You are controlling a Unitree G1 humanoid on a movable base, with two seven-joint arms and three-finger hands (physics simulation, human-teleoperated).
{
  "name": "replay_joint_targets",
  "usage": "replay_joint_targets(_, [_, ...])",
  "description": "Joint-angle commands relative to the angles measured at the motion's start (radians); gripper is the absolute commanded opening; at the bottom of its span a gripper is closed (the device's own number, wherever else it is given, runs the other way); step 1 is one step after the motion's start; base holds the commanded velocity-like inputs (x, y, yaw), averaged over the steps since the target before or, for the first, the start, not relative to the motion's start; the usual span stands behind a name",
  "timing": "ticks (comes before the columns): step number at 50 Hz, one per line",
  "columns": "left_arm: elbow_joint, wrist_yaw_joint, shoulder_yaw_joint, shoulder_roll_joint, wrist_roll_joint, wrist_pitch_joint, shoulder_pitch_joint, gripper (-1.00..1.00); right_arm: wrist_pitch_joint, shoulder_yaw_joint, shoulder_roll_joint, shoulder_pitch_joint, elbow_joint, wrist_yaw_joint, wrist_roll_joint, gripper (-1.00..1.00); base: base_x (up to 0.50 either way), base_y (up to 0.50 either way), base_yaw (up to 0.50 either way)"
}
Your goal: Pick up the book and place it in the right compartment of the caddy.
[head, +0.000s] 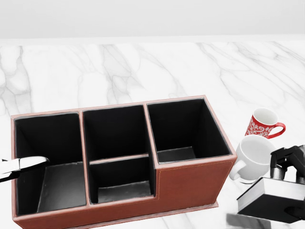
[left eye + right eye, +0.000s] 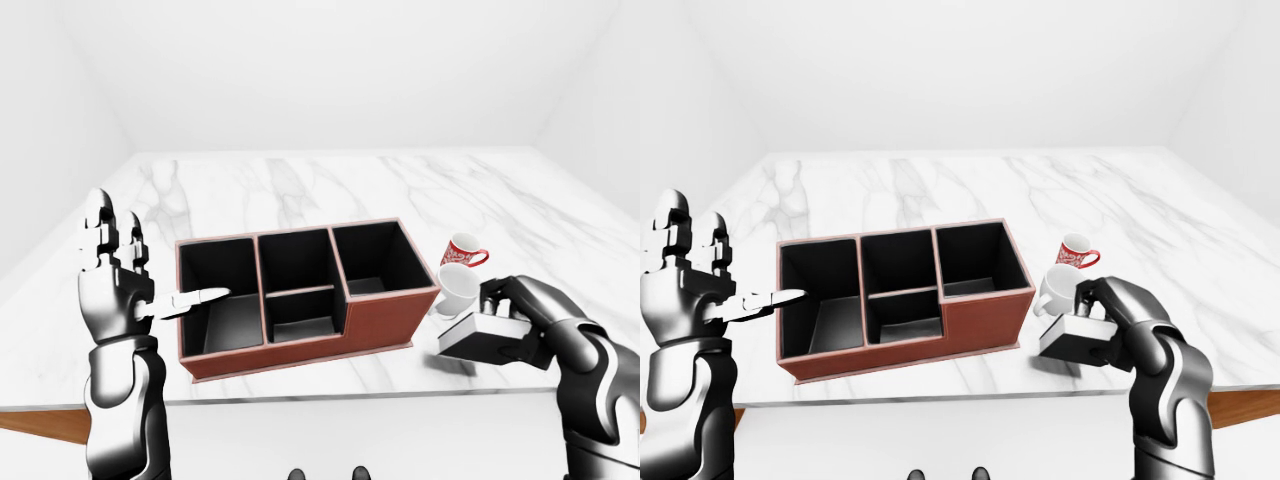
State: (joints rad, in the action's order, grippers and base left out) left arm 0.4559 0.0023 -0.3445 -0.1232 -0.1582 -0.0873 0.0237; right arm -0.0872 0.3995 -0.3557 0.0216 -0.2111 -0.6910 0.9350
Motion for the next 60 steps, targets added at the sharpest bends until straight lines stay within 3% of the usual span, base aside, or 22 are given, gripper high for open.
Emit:
replay_joint_targets(1, [-0.023,0.008,0.006,0.003,0.007,0.0,0.003,1.0,0.0,0.061,-0.019,0.071,-0.287,-0.007,-0.013,-1.0,0.0,0.0,0.0])
replay_joint_targets(17, [-0.003,0.009,0.007,0.004,0.008,0.0,0.0,1.0,0.0,0.113,-0.189,0.269,-0.504,-0.007,-0.044,-1.0,0.0,0.0,0.0])
replay_joint_targets(22, [0.0,0.009,0.007,0.005,0.009,0.0,0.0,1.0,0.0,0.063,-0.289,0.418,-0.502,-0.007,-0.043,-1.0,0.0,0.0,0.0])
replay_joint_targets(28, [-0.006,0.008,0.007,0.005,0.01,0.0,0.002,1.0,0.0,-0.058,-0.338,0.605,-0.444,-0.007,-0.012,-1.0,0.0,0.0,0.0])
replay_joint_targets(33, [-0.006,0.007,0.007,0.005,0.009,0.0,0.001,1.0,0.0,-0.161,-0.316,0.794,-0.343,-0.007,0.04,-1.0,0.0,0.0,0.0])
replay_joint_targets(39, [-0.015,0.007,0.007,0.005,0.009,0.0,0.0,1.0,0.0,-0.236,-0.224,0.961,-0.234,-0.007,0.103,-1.0,0.0,0.0,0.0])
replay_joint_targets(50, [-0.018,0.006,0.006,0.004,0.008,0.0,0.001,1.0,0.0,-0.315,-0.021,1.062,-0.116,-0.007,0.158,-1.0,0.0,0.0,0.0])
replay_joint_targets(60, [-0.001,0.01,0.008,0.004,0.008,0.0,0.002,1.0,0.0,-0.359,0.085,1.093,0.006,-0.007,0.14,-1.0,0.0,0.0,0.0])
